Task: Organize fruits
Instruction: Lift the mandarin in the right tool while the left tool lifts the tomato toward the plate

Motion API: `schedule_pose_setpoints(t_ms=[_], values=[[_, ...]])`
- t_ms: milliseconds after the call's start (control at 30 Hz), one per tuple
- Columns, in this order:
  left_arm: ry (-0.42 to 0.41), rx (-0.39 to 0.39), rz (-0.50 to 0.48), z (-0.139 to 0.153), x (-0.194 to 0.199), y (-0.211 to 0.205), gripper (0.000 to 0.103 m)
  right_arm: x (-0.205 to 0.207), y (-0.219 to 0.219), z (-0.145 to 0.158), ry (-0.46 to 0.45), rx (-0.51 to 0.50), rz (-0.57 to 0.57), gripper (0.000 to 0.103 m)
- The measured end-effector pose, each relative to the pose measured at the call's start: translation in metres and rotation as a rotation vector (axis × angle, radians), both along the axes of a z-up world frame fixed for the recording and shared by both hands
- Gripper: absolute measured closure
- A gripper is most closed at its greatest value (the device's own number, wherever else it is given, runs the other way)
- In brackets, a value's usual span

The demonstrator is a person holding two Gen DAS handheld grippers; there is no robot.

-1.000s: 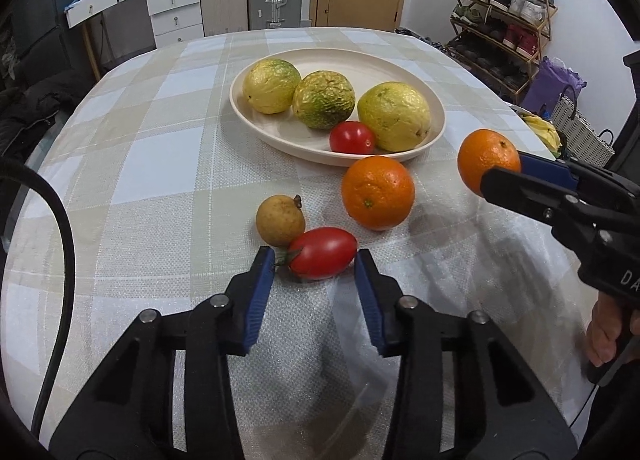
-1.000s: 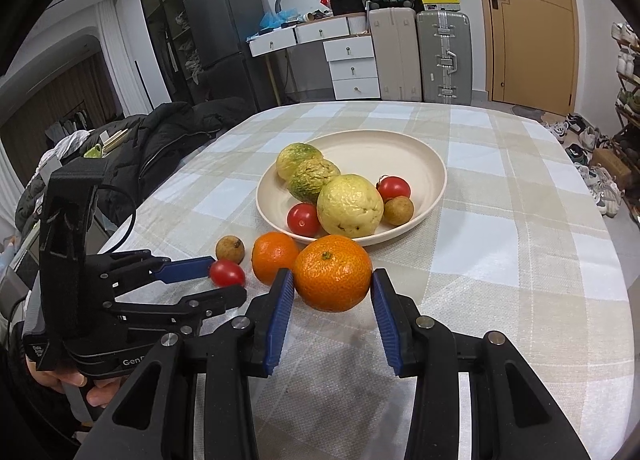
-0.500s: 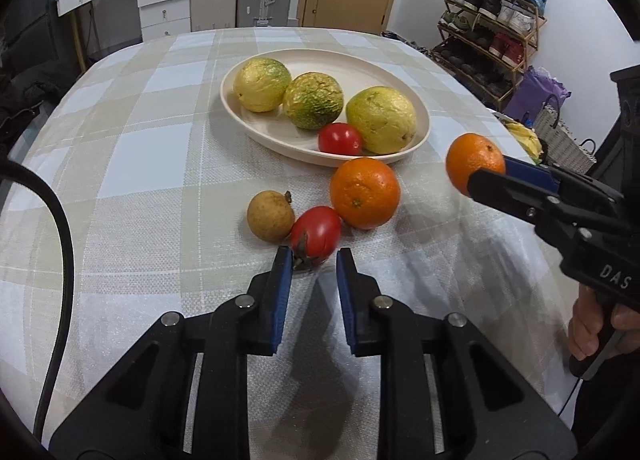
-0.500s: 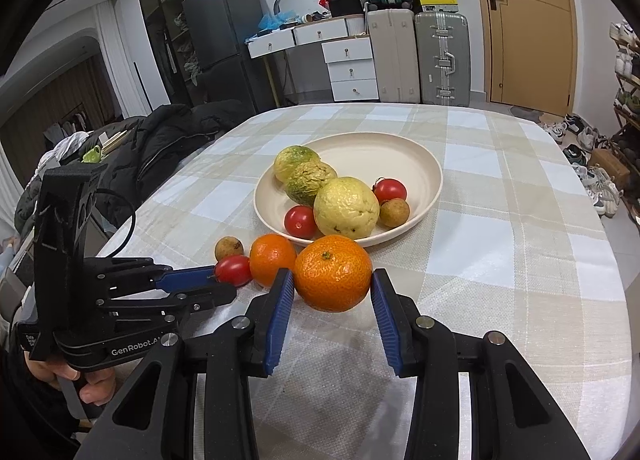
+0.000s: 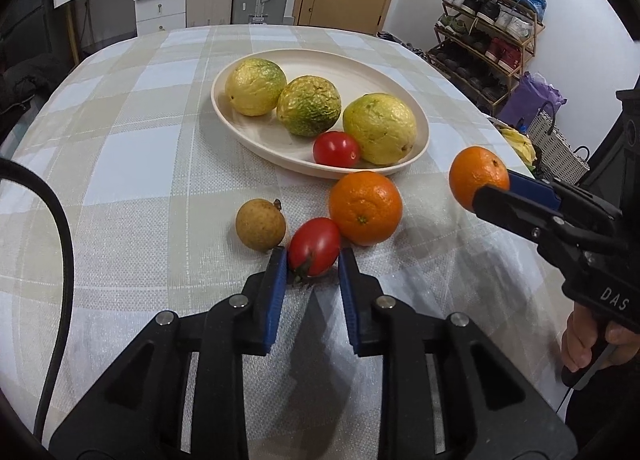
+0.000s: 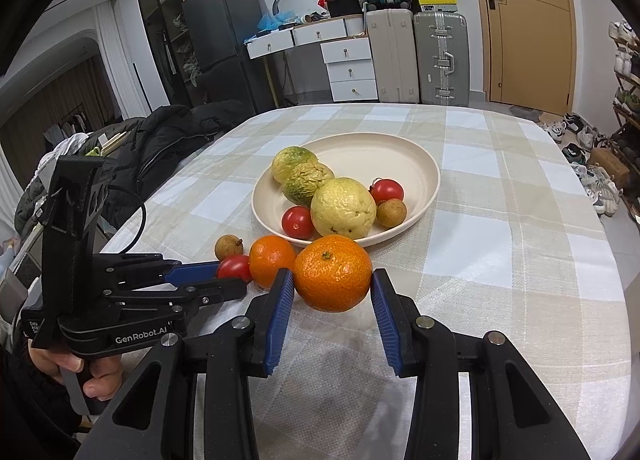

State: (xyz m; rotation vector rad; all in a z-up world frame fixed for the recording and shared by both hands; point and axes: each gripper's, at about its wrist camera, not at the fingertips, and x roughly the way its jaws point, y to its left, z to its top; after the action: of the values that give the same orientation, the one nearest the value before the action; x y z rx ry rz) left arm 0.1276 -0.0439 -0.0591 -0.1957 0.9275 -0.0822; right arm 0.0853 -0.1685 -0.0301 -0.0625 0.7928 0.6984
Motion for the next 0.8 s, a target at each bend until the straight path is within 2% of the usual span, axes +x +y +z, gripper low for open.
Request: schedule_pose_setpoints(t_ms=[433, 800], values=[[-0.020, -0.007, -0.030, 0.001, -0.004, -0.001, 0.080, 0.000, -0.001, 0.000, 0.000, -0.001, 0.002, 0.062], [-0.116, -0.031, -0.036, 0.024, -0.021, 0.005, 0.080, -0.001, -0.002, 0.003, -0.015, 0.016, -0.001, 0.062]])
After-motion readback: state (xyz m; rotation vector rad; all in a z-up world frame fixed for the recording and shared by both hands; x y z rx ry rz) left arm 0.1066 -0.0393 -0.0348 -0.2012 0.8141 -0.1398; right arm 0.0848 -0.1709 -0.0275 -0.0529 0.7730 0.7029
